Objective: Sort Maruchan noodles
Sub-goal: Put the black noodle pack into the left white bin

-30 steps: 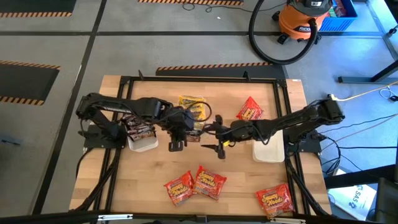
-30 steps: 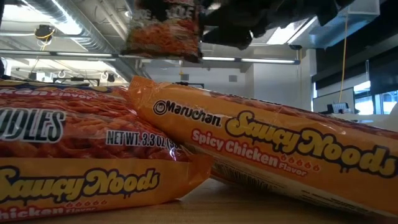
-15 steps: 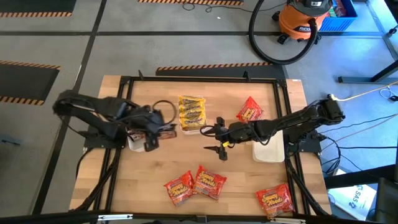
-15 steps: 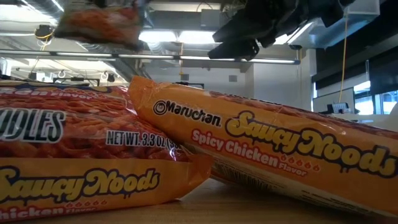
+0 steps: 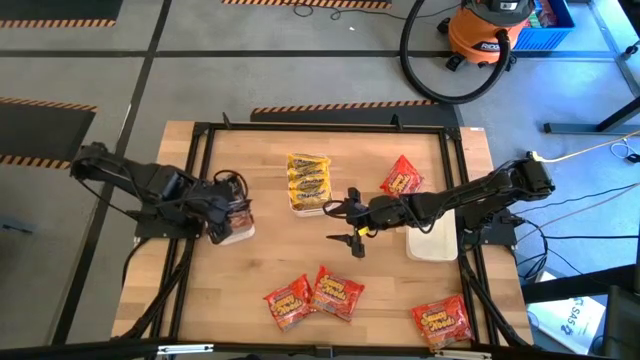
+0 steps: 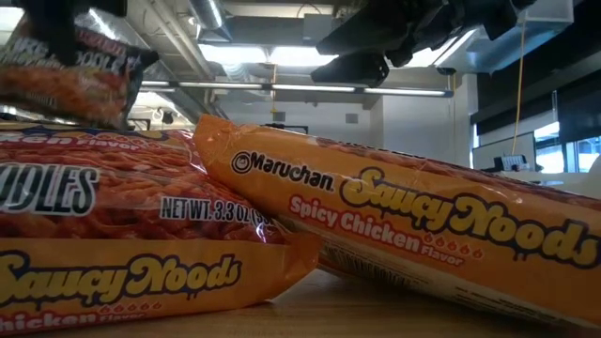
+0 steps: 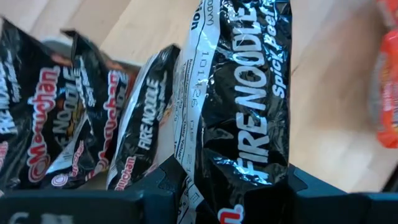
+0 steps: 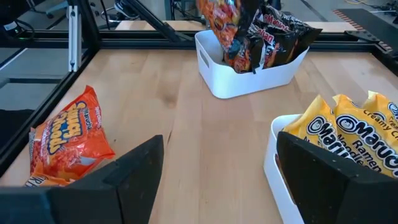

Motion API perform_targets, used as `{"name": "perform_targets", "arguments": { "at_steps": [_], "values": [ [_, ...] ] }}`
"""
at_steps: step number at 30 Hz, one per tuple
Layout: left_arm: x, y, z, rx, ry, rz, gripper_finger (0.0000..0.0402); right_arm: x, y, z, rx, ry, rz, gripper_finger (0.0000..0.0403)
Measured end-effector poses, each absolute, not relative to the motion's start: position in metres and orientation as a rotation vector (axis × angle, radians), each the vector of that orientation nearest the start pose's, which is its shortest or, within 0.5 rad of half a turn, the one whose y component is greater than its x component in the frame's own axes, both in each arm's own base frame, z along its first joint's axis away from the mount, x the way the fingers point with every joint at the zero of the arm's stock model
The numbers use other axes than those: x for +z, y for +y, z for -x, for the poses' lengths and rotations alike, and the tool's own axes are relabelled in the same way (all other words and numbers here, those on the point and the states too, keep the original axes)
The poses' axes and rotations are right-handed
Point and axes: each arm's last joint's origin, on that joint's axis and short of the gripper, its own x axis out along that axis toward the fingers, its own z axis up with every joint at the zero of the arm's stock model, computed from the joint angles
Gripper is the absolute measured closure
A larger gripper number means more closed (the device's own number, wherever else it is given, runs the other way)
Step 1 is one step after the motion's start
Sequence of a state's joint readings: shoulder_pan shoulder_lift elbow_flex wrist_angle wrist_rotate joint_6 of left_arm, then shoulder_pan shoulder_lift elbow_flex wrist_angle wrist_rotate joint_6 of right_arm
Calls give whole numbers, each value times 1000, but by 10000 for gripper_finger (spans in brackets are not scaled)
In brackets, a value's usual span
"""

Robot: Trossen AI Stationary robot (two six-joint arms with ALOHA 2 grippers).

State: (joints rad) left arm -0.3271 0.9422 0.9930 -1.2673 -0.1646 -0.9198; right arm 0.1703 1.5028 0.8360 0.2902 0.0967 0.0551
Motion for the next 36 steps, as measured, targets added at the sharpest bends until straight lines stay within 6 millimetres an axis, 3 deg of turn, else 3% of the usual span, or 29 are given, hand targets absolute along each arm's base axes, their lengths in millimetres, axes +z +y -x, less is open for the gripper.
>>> {"name": "perform_targets", "arguments": {
  "at_steps": [8,20,27,36],
  "values": [
    [272,-40,-131,440,1211,471,277,227,52,-317,62,377,-4,111],
    [260,-39,-137,442,1135,385,277,227,52,-317,62,378,-3,111],
    [240,-39,-134,445,1196,384,277,226,52,-317,62,380,-3,111],
    [237,-39,-133,437,1218,392,277,226,52,-317,62,381,-3,111]
  ]
}}
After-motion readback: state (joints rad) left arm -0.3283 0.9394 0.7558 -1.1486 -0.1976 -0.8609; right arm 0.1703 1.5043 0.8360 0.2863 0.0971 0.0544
